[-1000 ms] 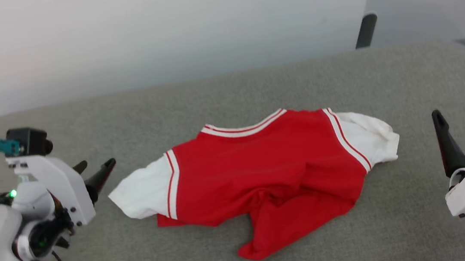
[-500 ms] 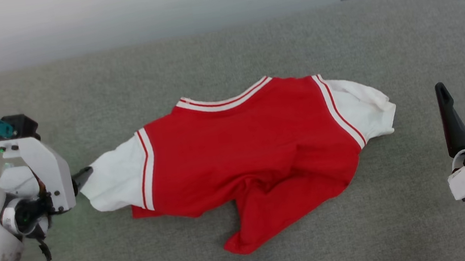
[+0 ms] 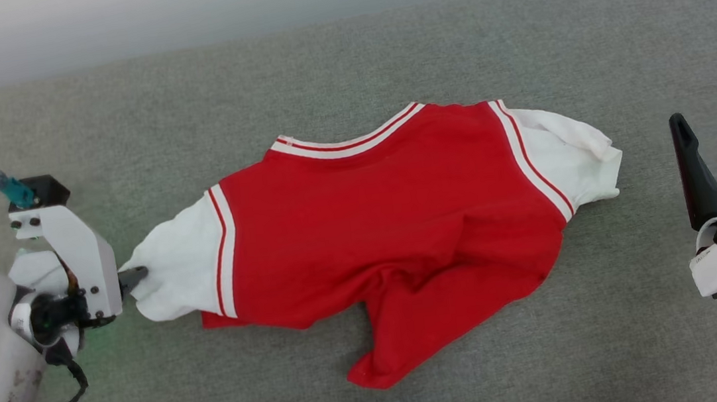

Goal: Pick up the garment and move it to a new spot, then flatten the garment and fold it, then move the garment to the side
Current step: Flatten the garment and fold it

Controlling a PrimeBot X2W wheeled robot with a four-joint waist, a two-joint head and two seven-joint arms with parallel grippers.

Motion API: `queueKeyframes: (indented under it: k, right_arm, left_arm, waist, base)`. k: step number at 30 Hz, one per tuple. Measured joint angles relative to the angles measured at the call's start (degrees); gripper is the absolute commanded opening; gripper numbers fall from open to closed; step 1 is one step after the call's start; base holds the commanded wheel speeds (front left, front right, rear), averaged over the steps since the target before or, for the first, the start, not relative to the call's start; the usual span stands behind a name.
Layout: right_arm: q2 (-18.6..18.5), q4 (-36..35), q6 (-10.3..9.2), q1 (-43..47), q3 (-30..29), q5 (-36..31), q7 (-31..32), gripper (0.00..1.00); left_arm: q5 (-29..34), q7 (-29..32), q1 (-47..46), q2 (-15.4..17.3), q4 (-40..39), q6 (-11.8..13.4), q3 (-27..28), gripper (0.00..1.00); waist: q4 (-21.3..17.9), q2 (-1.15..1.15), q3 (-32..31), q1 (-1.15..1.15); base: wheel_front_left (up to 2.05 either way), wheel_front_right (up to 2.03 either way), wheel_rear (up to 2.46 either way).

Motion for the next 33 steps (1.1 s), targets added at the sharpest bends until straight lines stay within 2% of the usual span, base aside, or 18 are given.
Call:
queueKeyframes:
  k: [1,2,7,12,22,27,33]
  right_arm:
    - [-0.03,-0.02,0.00,-0.12,0.01,0.00,0.26,1.00]
    - [-0.09,-0.01,0.00,-0.31,0.04,0.02,0.54,1.00]
    - [-1.79,1.75,0.00,-2.98,0.86,1.09,4.04,1.00]
    - [-5.22,6.41,0.00,-7.91,2.25,3.42,8.71,1.00]
    - [-10.43,22.08,0.00,-19.08,2.86,5.56,16.73,1.00]
    - [-11.83,29.15,0.00,-23.68,4.33,6.06,21.83,1.00]
    - [-12.95,36.52,0.00,-27.81,6.44,6.01,24.87,1.00]
  left_arm:
    - [-0.02,0.23,-0.14,-0.18,0.13,-0.40,-0.03,0.08]
    - [-0.55,0.25,-0.24,-0.32,0.38,-0.57,0.19,0.00]
    - [-1.08,0.00,-0.93,-1.51,1.20,-1.22,0.23,0.00]
    - [-0.89,-0.29,-2.33,-2.91,1.49,-1.53,-0.22,0.00]
    - [-0.18,-1.65,-5.67,-6.06,2.01,-2.11,-0.99,0.00]
    - [0.14,-2.64,-7.11,-7.30,2.56,-2.57,-1.25,0.00]
    - [0.15,-3.53,-8.90,-8.81,3.13,-3.13,-1.67,0.00]
  waist:
    - [0.09,0.00,0.10,0.00]
    - [0.19,0.00,0.22,0.00]
    - [0.77,0.00,0.74,0.00]
    - [1.89,0.00,1.46,0.00]
    - [5.15,0.00,3.76,0.00]
    - [6.63,0.00,5.20,0.00]
    - [8.27,0.00,6.89,0.00]
  base:
    - [0.00,0.00,0.00]
    - [0.00,0.00,0.00]
    - [0.00,0.00,0.00]
    - [0.00,0.00,0.00]
    - [0.00,0.00,0.00]
    - [0.00,0.00,0.00]
    - [0.00,0.00,0.00]
